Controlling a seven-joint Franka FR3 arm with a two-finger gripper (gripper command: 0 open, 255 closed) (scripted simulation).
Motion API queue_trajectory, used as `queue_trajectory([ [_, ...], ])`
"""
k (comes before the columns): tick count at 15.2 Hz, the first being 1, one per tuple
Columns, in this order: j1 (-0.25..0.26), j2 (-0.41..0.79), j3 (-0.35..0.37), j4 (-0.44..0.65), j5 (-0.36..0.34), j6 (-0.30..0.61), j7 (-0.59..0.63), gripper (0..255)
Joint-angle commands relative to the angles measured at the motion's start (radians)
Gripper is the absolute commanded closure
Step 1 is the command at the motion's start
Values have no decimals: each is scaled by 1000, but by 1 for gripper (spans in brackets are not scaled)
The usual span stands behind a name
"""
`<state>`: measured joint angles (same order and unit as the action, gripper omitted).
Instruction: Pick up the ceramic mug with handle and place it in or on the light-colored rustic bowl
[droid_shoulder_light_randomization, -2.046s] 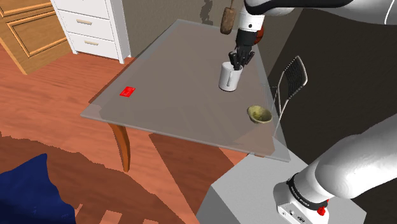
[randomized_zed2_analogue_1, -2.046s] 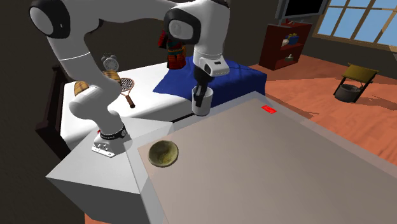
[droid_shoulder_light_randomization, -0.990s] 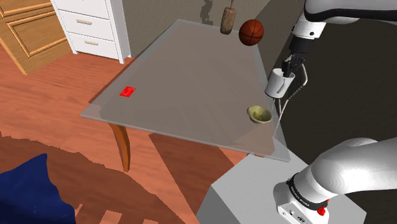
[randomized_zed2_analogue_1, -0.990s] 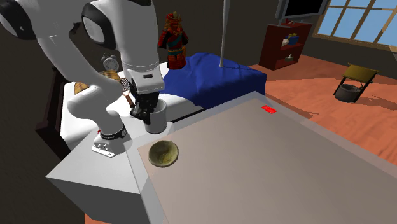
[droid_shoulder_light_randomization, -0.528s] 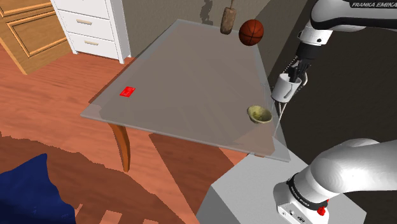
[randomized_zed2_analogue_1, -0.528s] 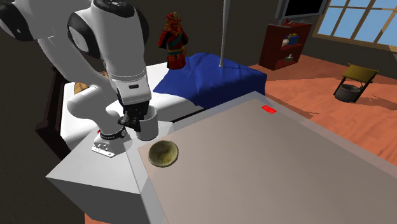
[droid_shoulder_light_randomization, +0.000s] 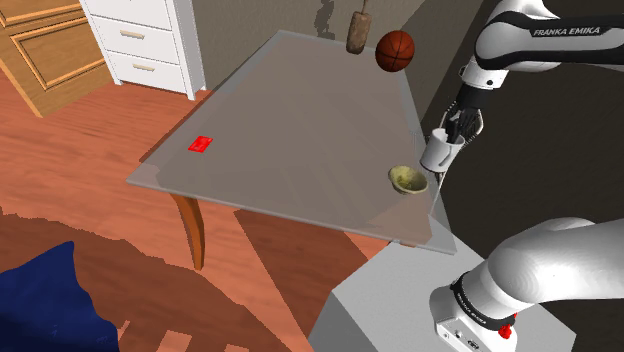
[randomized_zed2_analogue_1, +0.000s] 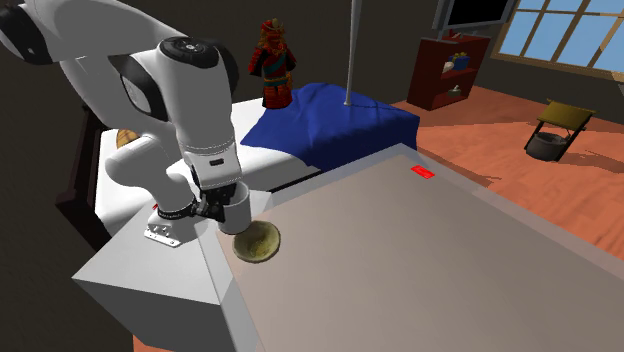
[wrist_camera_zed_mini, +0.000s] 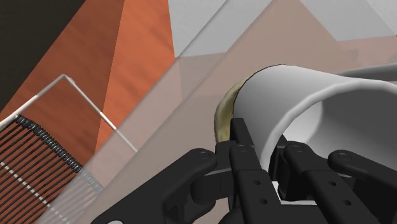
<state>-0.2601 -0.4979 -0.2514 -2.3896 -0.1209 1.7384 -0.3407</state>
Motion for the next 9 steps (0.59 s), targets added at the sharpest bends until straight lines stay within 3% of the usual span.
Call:
queue_trajectory([
  [1, 0, 1, -1, -26, -1, 28, 2, 255],
  [5, -1, 14, -7, -71, -4, 85, 2, 255],
  [9, -1, 14, -7, -71, -4, 85, 2, 255],
])
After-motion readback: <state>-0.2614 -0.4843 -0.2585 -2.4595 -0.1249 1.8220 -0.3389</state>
